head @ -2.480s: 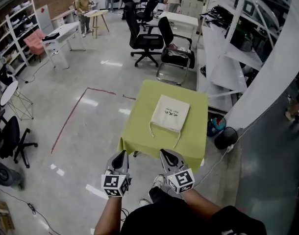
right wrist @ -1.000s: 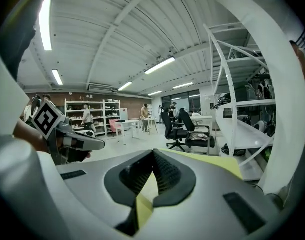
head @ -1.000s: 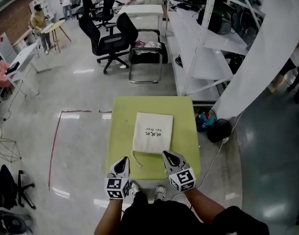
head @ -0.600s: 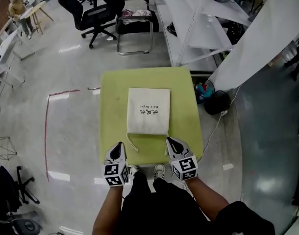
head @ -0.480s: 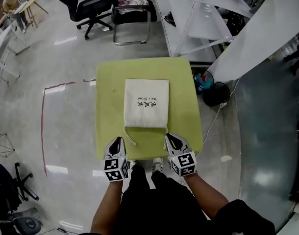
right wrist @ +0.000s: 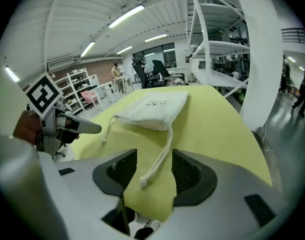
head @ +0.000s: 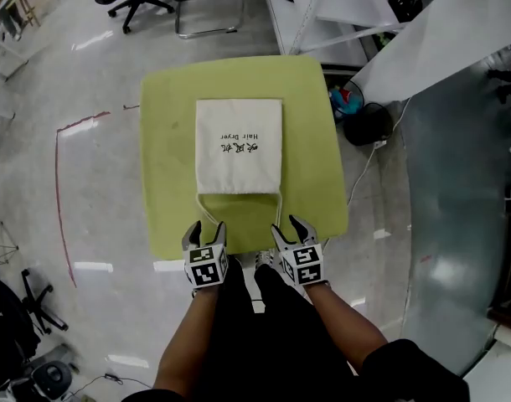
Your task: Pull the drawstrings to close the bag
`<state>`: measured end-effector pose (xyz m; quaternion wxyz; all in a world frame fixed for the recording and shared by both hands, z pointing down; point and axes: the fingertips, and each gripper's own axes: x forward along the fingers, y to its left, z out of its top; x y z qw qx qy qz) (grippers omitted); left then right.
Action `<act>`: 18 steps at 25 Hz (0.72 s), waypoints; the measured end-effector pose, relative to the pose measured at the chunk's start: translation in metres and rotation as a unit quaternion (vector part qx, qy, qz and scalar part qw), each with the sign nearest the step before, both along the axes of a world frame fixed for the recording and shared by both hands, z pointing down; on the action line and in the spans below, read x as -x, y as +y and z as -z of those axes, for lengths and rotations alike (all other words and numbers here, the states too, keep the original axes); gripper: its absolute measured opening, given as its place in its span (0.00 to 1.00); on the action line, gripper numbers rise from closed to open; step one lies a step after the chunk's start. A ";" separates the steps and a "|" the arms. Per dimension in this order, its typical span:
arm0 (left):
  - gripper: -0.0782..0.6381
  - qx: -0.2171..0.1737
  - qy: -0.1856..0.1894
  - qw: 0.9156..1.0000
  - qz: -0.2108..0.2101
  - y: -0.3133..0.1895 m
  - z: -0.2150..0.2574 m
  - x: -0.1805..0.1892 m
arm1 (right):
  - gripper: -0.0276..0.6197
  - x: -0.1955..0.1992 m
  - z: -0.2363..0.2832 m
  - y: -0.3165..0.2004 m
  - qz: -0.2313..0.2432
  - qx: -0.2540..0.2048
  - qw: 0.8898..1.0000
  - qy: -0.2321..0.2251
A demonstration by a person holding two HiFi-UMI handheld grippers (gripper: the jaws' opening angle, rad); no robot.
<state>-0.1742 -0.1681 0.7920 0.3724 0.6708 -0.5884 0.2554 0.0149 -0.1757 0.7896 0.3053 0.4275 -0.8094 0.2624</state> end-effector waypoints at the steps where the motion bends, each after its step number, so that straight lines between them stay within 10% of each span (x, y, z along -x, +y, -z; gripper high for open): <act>1: 0.48 0.008 0.001 1.000 0.002 0.002 -0.004 -0.002 | 0.33 -0.001 -0.005 0.006 0.001 0.009 1.000 0.002; 18: 0.46 0.037 -0.018 0.999 0.004 0.003 -0.031 -0.018 | 0.33 0.005 -0.029 0.025 0.032 0.033 0.996 0.080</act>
